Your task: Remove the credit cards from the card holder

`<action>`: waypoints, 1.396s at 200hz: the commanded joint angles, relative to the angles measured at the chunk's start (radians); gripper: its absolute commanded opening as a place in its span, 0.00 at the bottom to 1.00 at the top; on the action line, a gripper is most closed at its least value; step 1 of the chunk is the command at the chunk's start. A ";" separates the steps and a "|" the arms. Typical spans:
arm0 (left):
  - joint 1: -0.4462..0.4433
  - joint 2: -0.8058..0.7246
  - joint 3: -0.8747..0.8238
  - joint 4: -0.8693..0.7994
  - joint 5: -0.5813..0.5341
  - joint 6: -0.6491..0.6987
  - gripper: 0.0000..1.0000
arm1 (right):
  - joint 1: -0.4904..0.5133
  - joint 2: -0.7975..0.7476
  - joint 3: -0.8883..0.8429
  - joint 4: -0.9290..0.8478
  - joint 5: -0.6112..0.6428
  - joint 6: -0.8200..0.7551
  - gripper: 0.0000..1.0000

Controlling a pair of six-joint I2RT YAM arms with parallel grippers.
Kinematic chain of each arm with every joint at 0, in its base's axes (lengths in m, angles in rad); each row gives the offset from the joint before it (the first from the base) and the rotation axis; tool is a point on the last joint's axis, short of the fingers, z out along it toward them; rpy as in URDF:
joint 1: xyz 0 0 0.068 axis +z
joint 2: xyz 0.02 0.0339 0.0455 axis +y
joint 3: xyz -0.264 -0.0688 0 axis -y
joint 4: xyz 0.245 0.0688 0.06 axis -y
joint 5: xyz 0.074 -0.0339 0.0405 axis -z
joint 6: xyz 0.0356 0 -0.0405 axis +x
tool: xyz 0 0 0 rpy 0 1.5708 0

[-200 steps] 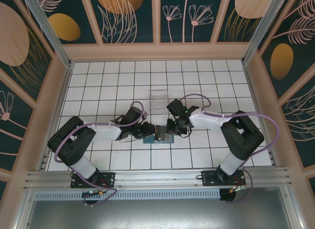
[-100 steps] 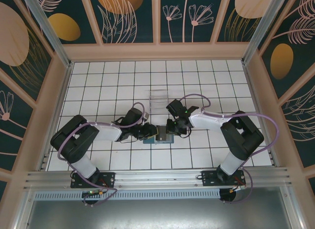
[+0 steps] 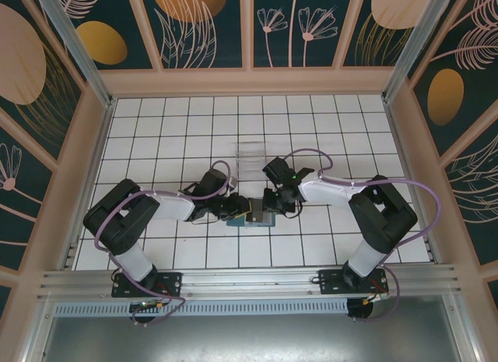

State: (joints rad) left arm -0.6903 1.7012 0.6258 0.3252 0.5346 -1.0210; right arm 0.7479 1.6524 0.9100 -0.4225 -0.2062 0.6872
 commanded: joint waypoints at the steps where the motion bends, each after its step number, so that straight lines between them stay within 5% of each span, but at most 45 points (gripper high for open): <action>1: -0.003 0.042 0.005 -0.036 -0.001 0.027 0.24 | 0.016 0.014 0.009 -0.028 0.006 0.009 0.19; 160: 0.002 -0.132 0.004 -0.254 -0.128 0.116 0.09 | 0.015 0.001 0.001 -0.039 0.039 0.018 0.20; 279: 0.012 -0.246 0.187 -0.606 -0.295 0.363 0.05 | 0.015 -0.052 0.032 -0.075 0.066 0.015 0.22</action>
State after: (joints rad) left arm -0.6861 1.4853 0.7532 -0.1486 0.3012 -0.7509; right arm 0.7555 1.6409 0.9100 -0.4419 -0.1795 0.6903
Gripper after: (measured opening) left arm 0.065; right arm 0.220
